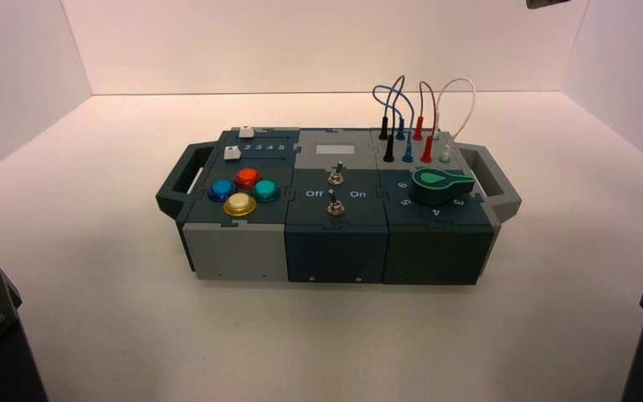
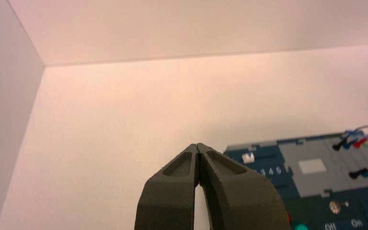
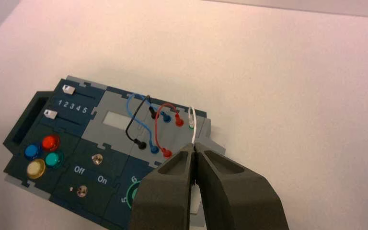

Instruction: Move the bottom slider to position 3.

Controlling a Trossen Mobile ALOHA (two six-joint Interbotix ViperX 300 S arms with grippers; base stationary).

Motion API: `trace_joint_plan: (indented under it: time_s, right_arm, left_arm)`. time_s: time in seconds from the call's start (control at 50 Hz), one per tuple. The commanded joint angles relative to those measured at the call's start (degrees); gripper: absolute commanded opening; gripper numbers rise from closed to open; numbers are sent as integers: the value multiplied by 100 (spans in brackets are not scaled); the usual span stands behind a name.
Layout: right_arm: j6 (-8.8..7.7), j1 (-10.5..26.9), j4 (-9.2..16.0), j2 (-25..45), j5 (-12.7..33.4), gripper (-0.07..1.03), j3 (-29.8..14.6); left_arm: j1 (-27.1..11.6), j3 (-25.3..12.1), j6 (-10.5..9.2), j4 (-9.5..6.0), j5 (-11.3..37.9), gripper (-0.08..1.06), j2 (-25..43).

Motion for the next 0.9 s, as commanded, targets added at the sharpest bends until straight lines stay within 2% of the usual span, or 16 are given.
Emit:
trace_joint_plan:
  time_s: [0.02,0.22,0.36,0.56,0.76,0.9]
  right_arm:
    - [0,18,79,35,114,-3,-167]
    - [-9,35,202,316,413,-3,-211]
    - [-97,396,246,686,624,-3,-264]
    - [-88,1037,360,1204,606,-3,-404]
    - [-88,1310,527,1371,598,-3,-519]
    - [-88,1433,624,1441,483,-3,-563]
  left_arm:
    - [-272,-334,9,-9,545,-3,272]
    - [-870,-642,9,-18,1468,-3,1020]
    - [-1178,-923,44,-26,1969,-3,1644]
    - [-1230,-1169,193,-9,2259,-3,2101]
    - [-1222,-1283,220,-9,2742,-3,2206]
    - [-1222,-1248,220,0,2813,-3,2232]
